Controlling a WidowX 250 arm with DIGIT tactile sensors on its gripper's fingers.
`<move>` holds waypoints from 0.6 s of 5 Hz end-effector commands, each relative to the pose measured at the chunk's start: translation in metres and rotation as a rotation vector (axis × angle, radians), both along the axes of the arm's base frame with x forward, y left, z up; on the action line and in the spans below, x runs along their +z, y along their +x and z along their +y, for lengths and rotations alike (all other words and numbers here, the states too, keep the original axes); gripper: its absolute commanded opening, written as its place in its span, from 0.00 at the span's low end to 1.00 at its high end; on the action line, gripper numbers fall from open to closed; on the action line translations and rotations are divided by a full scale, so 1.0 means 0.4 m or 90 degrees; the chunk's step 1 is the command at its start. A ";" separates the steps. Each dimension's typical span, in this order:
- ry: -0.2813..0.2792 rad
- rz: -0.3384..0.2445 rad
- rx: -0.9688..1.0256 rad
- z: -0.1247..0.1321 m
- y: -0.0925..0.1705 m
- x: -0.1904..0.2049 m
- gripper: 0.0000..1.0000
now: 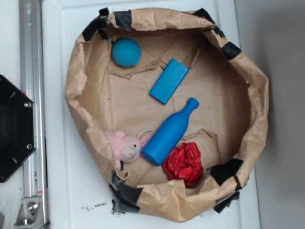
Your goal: Grab the blue block.
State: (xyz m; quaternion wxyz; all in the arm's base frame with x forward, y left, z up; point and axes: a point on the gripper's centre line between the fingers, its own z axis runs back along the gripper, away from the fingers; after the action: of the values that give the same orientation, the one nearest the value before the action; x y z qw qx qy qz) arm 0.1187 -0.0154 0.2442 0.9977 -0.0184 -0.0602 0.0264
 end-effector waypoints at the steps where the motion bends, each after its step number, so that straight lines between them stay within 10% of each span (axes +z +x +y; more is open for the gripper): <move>1: 0.000 0.000 0.000 0.000 0.000 0.000 1.00; 3: 0.031 -0.029 0.259 0.090 0.237 -0.171 1.00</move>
State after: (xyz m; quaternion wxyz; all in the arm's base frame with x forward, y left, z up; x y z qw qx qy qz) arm 0.2149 0.0125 0.1679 0.9731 0.0169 -0.0703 0.2188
